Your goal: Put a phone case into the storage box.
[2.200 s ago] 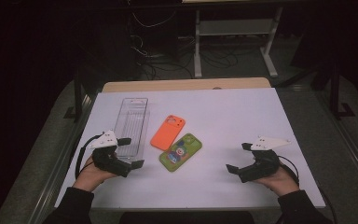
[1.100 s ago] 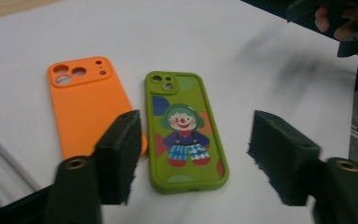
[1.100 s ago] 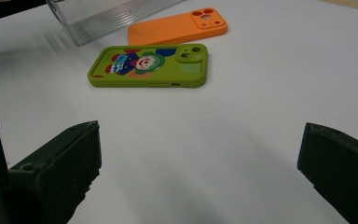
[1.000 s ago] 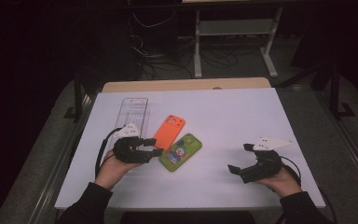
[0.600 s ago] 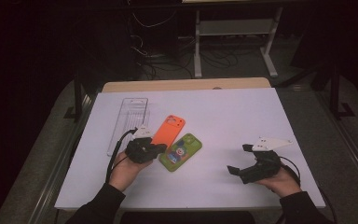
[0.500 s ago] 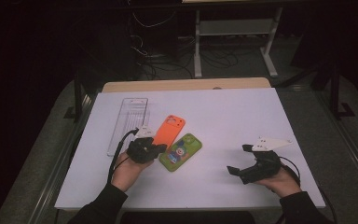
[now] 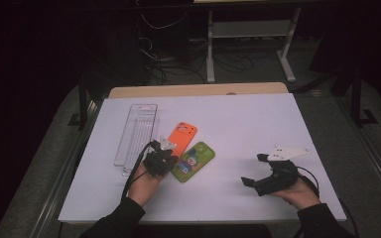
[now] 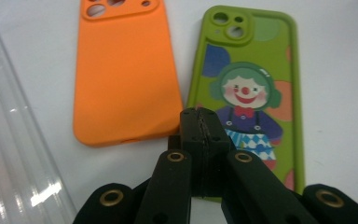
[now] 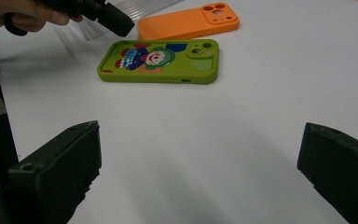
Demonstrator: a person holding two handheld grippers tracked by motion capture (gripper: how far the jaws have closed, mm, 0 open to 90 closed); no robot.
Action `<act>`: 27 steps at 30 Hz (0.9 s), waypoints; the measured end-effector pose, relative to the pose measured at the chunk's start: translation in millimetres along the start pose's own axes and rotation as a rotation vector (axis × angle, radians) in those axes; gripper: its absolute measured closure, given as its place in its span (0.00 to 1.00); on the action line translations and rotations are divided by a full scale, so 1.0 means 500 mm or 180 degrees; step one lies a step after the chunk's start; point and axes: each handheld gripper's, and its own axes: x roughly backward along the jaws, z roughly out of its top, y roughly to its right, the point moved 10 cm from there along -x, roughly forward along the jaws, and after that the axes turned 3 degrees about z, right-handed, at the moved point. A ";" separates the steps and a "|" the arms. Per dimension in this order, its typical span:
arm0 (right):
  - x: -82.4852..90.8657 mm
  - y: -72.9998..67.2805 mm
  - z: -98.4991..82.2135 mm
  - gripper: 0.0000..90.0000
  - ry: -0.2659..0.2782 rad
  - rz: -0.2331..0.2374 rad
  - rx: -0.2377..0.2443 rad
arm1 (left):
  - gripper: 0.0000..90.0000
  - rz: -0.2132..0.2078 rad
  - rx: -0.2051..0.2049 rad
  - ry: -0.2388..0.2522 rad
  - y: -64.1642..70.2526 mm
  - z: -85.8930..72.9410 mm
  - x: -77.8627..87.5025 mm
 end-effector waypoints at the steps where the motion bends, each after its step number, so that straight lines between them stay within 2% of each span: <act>1: 0.000 -0.001 0.000 0.00 -0.0004 0.0005 -0.0003 | 1.00 0.0043 -0.0009 0.0003 -0.002 0.001 -0.001; 3: 0.000 -0.001 -0.001 0.00 -0.0005 0.0010 0.0002 | 1.00 0.0185 0.0007 -0.0019 -0.008 0.001 -0.006; 4: 0.000 -0.001 -0.001 0.00 -0.0005 0.0010 0.0002 | 1.00 0.0185 0.0007 -0.0019 -0.008 0.001 -0.006; 5: 0.000 -0.001 -0.001 0.00 -0.0008 0.0012 0.0001 | 1.00 0.0249 0.0032 -0.0046 -0.010 0.000 -0.008; 8: 0.000 -0.002 0.000 0.00 -0.0004 0.0016 0.0012 | 1.00 0.0325 0.0009 -0.0078 -0.012 -0.001 -0.012; 17: -0.001 -0.003 -0.001 0.00 -0.0013 0.0031 0.0012 | 1.00 0.0402 0.0024 -0.0146 -0.009 -0.006 -0.019; 27: -0.002 -0.006 -0.003 0.00 -0.0033 0.0042 0.0009 | 1.00 0.0364 0.0022 -0.0174 -0.003 -0.006 -0.021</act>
